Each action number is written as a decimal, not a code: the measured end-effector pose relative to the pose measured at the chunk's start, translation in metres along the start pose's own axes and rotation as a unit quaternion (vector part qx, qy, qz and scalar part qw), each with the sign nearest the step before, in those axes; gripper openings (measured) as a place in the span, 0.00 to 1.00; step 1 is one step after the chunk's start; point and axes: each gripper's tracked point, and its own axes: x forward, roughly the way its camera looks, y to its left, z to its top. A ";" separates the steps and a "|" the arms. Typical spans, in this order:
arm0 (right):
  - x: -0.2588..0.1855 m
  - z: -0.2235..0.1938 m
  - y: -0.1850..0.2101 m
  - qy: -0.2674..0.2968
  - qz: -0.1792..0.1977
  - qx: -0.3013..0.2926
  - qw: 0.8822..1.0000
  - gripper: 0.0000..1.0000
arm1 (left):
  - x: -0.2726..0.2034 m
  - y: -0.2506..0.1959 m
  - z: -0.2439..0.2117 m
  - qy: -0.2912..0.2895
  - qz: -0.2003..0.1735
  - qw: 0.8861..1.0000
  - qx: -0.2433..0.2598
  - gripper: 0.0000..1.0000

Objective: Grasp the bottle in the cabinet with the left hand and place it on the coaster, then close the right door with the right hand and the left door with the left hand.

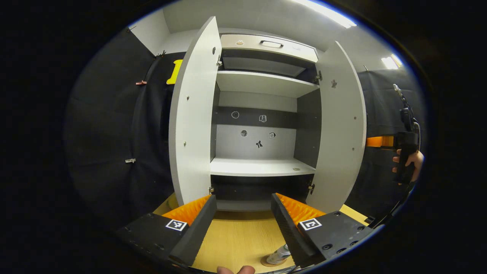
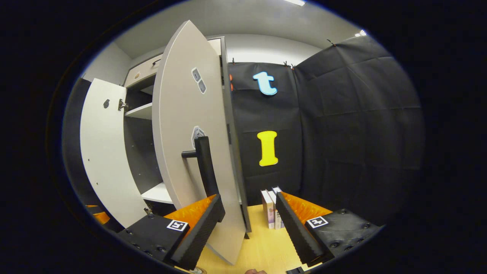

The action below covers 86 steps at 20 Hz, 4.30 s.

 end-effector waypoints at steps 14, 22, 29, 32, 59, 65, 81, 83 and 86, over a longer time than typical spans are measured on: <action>0.070 -0.029 0.137 0.003 0.096 -0.021 0.995 0.98 | -0.014 0.050 0.007 -0.006 0.052 0.999 -0.002 0.92; 0.100 -0.034 0.160 0.001 0.092 -0.023 0.995 0.98 | -0.027 0.083 0.010 -0.002 0.092 0.996 -0.013 0.92; 0.088 -0.032 0.155 0.003 0.071 -0.019 0.997 0.98 | -0.028 0.137 0.037 -0.006 0.132 0.991 0.011 0.92; 0.073 -0.025 0.152 -0.004 0.065 -0.020 0.998 0.98 | -0.018 0.168 0.054 -0.016 0.151 0.988 0.032 0.92; 0.022 -0.009 0.118 -0.027 0.066 -0.053 0.996 0.97 | 0.071 0.128 0.070 -0.038 0.099 0.994 0.023 0.90; 0.018 -0.006 0.097 -0.027 0.054 -0.052 0.997 0.97 | 0.103 0.052 0.069 -0.039 0.038 0.998 0.036 0.90; 0.037 -0.005 0.071 -0.022 0.033 -0.043 0.998 0.97 | 0.189 -0.002 0.071 -0.039 0.006 0.999 0.008 0.90; 0.039 -0.006 0.070 -0.022 0.032 -0.044 0.998 0.97 | 0.192 -0.006 0.070 -0.039 0.002 0.999 0.007 0.90; 0.043 -0.006 0.070 -0.021 0.032 -0.042 0.998 0.96 | 0.196 -0.009 0.071 -0.040 -0.001 0.999 0.011 0.90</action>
